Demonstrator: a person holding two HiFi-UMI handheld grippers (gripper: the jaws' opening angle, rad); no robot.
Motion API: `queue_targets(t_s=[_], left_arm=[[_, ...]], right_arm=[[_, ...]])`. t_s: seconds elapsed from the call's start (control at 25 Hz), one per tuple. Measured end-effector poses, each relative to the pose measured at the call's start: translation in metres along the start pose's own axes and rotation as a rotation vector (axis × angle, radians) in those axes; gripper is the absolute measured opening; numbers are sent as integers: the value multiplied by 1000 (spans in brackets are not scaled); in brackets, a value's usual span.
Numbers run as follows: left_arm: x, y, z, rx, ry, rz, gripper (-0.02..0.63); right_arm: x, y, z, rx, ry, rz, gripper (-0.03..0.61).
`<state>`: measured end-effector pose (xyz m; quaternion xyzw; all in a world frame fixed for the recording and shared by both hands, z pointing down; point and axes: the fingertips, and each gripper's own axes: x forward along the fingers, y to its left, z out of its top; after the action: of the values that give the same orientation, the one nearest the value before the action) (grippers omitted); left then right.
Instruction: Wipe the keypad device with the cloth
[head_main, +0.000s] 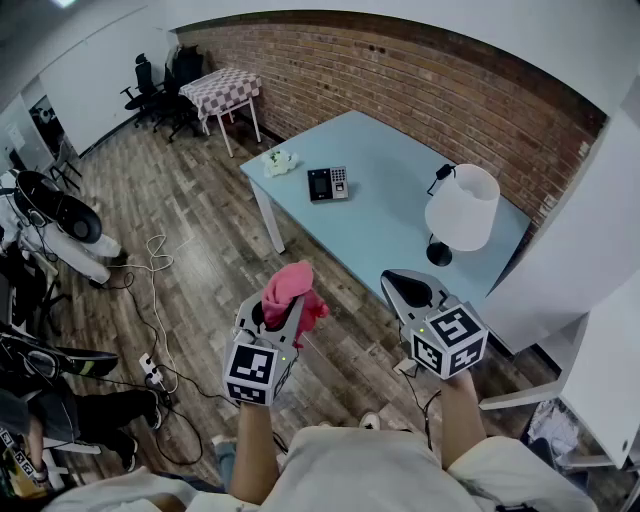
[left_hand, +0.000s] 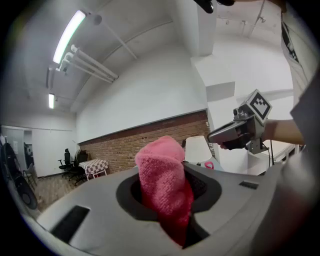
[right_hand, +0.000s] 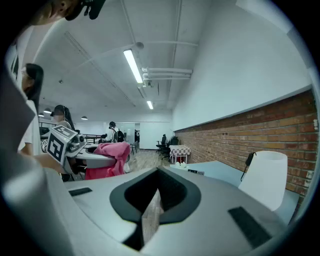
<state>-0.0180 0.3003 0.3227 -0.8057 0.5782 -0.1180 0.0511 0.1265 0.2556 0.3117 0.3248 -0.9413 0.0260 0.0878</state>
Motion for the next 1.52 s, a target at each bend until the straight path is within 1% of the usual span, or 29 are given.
queue_targets(t_s=[0.2,0.4,0.64,0.84,0.96,1.04,1.12,1.28,1.52], left_arm=[[0,1,-4,2,-2,7,137],[-3,0,-3,-7,-13,-27,137],[-12,8,-13,5,14,-61,137],[-22,26,-28,-22,43,-54,132],[-26,33,-33,-49,34,-65,132],[-28,37,-33,-41,21,-58,132],[-28,43,-32,-32,17,-45,131],[-14,60,-37,-33,40,-7,126],[30,79,-40,-51,30,-12,126]], right_arm=[[3,1,-5,2,14,0,21],[7,4,-5,48,-13,-7,20],[21,16,-5,64,-4,-21,20],[28,34,-6,47,6,-53,20],[31,41,-8,45,10,-64,20],[34,43,-10,28,28,-69,20],[37,43,-9,29,30,-70,20],[51,34,-6,41,14,-57,20],[90,-1,-8,34,8,-47,20]])
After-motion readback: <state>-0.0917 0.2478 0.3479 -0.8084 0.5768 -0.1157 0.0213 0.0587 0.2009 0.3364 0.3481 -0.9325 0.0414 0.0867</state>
